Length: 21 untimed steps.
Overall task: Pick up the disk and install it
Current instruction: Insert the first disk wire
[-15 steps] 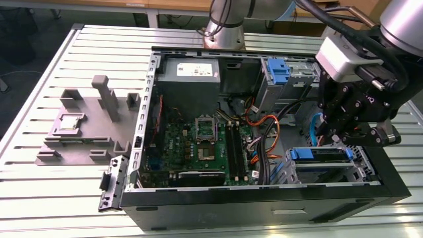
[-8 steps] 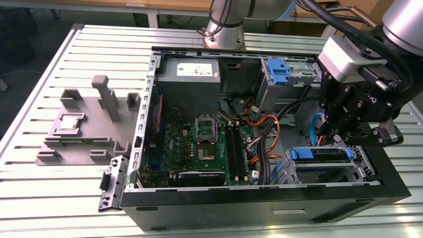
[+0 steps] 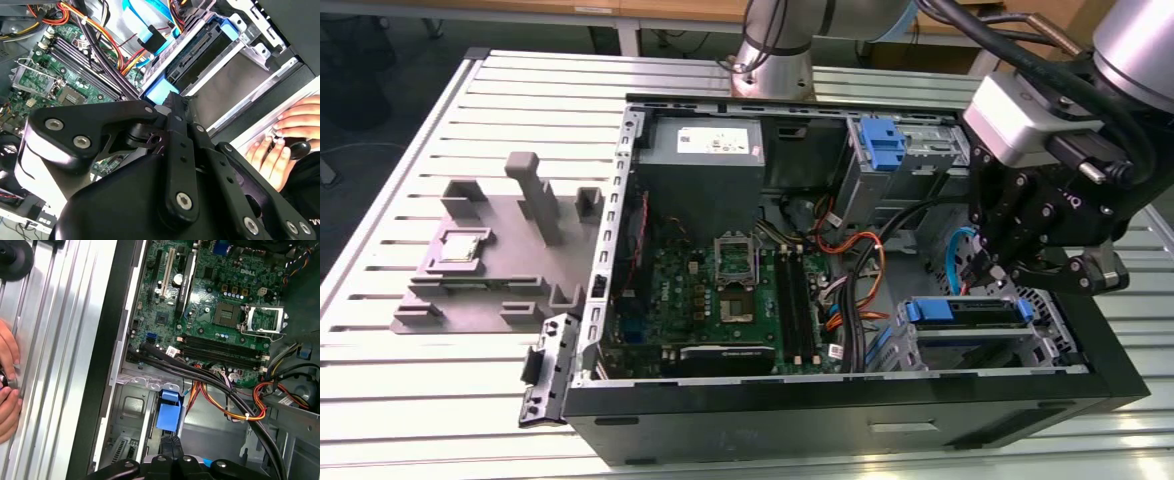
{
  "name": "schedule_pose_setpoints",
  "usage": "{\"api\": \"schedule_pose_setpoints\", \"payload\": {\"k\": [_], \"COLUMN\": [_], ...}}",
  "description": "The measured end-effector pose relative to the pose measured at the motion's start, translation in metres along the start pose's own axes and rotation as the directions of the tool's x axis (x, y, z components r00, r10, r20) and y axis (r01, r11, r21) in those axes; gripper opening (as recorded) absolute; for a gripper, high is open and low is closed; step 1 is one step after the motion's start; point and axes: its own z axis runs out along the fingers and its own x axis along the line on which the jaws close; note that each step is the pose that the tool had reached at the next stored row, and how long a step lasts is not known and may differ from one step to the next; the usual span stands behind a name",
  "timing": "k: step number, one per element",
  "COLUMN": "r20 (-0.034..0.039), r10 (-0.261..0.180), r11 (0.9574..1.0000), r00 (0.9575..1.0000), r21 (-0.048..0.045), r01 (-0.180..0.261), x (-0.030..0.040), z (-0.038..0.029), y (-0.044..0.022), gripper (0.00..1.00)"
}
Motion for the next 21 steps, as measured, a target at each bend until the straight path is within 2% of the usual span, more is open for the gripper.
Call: {"api": "schedule_pose_setpoints", "payload": {"k": [6,16,18,20,21], "r20": [-0.0014,-0.0016,-0.0016,-0.0016,-0.0016], "r10": [-0.059,-0.065,-0.066,-0.067,-0.067], "r11": [0.9982,0.9979,0.9978,0.9978,0.9977], "r00": [0.9982,0.9979,0.9978,0.9978,0.9977], "r21": [0.0003,0.0001,0.0002,0.0002,0.0001], "r01": [0.059,0.065,0.066,0.067,0.067], "x": [0.0002,-0.0007,-0.0007,-0.0007,-0.0007], "z": [0.0006,0.0004,0.0004,0.0004,0.0003], "y": [-0.0011,-0.0129,-0.016,-0.0183,-0.0193], "gripper": [0.1,0.11,0.24,0.24,0.3]}}
